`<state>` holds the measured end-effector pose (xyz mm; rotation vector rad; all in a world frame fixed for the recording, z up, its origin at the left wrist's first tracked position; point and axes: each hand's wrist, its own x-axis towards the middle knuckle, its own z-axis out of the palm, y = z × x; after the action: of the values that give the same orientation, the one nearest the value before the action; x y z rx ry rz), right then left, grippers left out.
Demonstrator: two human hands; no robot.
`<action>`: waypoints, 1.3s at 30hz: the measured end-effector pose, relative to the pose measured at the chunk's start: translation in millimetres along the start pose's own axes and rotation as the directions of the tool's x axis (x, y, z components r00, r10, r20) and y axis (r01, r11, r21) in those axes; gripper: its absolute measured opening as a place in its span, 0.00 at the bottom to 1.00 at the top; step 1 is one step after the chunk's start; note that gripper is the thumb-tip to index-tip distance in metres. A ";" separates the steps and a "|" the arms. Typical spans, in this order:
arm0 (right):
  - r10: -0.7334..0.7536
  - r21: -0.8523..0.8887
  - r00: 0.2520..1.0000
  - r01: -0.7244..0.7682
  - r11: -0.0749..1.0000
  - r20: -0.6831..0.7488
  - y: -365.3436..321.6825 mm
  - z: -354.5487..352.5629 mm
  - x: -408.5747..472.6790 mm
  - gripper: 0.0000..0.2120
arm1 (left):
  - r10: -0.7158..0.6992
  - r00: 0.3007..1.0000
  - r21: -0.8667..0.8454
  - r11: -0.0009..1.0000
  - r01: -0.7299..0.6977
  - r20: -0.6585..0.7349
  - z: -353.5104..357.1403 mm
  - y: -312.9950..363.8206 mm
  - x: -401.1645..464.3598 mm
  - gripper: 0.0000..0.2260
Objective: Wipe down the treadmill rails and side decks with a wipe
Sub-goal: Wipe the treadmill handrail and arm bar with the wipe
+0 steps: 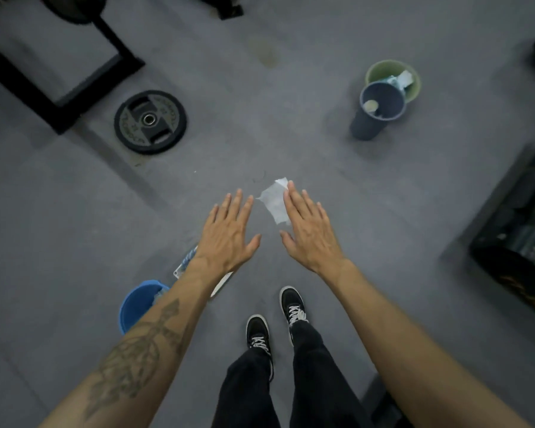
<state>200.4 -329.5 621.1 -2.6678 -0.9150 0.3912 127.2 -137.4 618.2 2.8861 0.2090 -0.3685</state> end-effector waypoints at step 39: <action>0.742 0.229 0.612 -0.708 0.669 -0.275 433.5 -240.4 -150.5 0.42 | 0.762 0.631 0.240 0.591 -0.770 0.149 -74.2 545.2 304.0 0.37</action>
<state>407.0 -796.0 710.9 -2.7621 0.3452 0.0959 527.3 -611.7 718.7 2.8662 -1.1764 -0.2761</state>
